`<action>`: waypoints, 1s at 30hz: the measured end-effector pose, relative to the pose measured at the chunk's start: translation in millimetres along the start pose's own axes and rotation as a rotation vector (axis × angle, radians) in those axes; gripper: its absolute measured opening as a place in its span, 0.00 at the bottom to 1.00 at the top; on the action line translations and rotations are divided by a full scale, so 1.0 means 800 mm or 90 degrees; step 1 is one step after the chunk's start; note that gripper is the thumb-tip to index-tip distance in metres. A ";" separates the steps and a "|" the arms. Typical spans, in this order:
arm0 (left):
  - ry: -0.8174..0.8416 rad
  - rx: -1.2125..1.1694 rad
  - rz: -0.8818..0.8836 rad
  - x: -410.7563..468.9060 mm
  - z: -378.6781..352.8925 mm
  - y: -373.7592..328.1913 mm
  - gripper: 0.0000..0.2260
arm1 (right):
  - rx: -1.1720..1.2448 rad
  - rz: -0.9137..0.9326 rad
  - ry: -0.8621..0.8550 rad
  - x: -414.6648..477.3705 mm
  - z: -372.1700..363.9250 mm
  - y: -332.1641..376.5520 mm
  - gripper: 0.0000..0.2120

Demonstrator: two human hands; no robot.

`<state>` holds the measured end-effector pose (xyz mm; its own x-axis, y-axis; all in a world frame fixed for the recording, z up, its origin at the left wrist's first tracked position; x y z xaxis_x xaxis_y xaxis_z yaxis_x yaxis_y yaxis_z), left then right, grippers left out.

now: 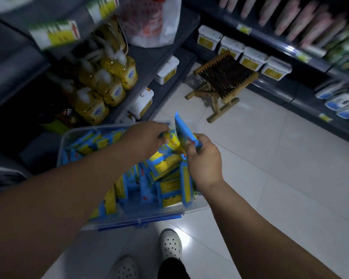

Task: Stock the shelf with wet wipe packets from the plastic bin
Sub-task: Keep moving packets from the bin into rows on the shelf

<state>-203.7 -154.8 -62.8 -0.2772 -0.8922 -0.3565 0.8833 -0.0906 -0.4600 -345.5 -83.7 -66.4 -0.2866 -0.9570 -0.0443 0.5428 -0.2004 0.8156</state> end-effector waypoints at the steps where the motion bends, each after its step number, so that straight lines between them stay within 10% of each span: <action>1: 0.021 -0.035 0.026 -0.011 0.013 0.001 0.16 | 0.034 -0.001 -0.002 -0.001 0.009 0.016 0.06; 30: -0.391 -0.553 0.245 -0.403 0.510 -0.009 0.01 | 0.641 0.145 0.276 -0.029 0.146 0.559 0.09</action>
<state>33.3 -46.9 387.2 0.4003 -0.8824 -0.2471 0.2408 0.3615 -0.9007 -188.6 -126.2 366.7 0.1438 -0.9812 0.1291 -0.3949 0.0627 0.9166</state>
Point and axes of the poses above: each hand's wrist, its own x-axis towards the middle knuckle, its own z-axis out of the back of the hand, y = z × x, the point moved 9 cm from there along x, towards the middle knuckle, and after that the axes turned 10 degrees about z, right-handed, at the moved point
